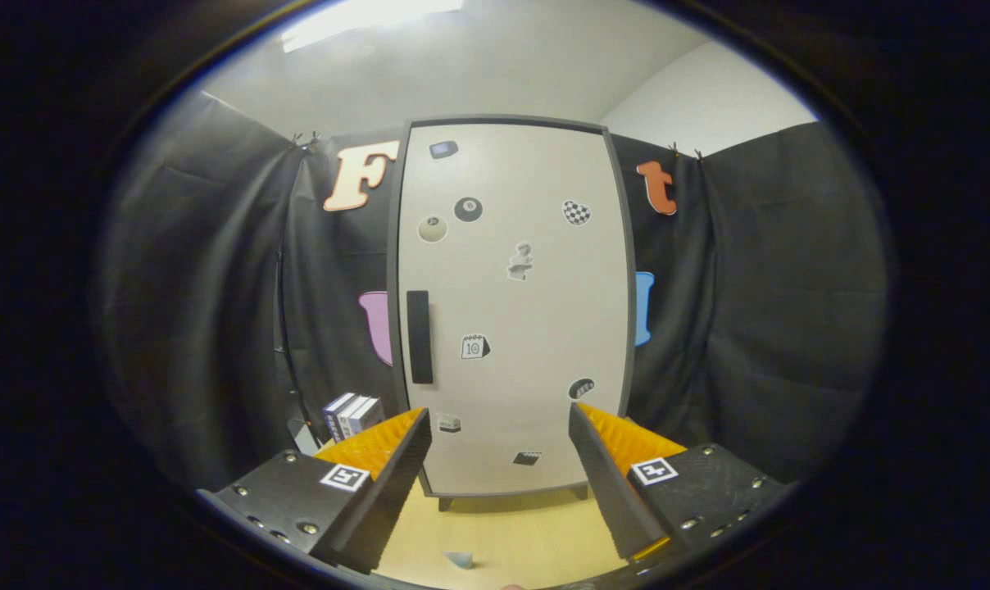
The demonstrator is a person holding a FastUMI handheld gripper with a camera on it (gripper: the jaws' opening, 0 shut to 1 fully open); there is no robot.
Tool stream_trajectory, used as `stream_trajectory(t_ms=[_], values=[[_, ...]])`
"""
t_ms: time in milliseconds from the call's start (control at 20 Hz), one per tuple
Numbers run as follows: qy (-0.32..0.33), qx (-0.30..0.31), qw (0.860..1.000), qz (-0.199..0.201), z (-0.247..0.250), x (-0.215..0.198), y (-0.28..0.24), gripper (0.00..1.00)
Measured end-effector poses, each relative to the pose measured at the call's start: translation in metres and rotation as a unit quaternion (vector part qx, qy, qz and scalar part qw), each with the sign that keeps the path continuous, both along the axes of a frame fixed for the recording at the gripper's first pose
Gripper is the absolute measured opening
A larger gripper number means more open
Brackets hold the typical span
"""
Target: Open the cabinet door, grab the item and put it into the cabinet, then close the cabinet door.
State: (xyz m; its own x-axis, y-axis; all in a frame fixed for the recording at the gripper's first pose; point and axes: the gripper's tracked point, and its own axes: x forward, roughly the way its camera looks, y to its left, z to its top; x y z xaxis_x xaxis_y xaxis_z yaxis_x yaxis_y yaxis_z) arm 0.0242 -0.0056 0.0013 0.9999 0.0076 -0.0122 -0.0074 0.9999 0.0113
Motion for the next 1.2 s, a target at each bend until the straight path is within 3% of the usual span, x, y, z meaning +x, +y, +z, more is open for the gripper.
stream_trajectory(t_ms=[400,950,1200], values=[[0.003,0.017,1.000,0.026,0.004,0.043,0.031,1.00],[0.006,-0.004,0.998,0.056,0.005,0.146,0.098,1.00],[0.011,-0.006,0.999,0.052,0.000,0.185,0.113,0.91]])
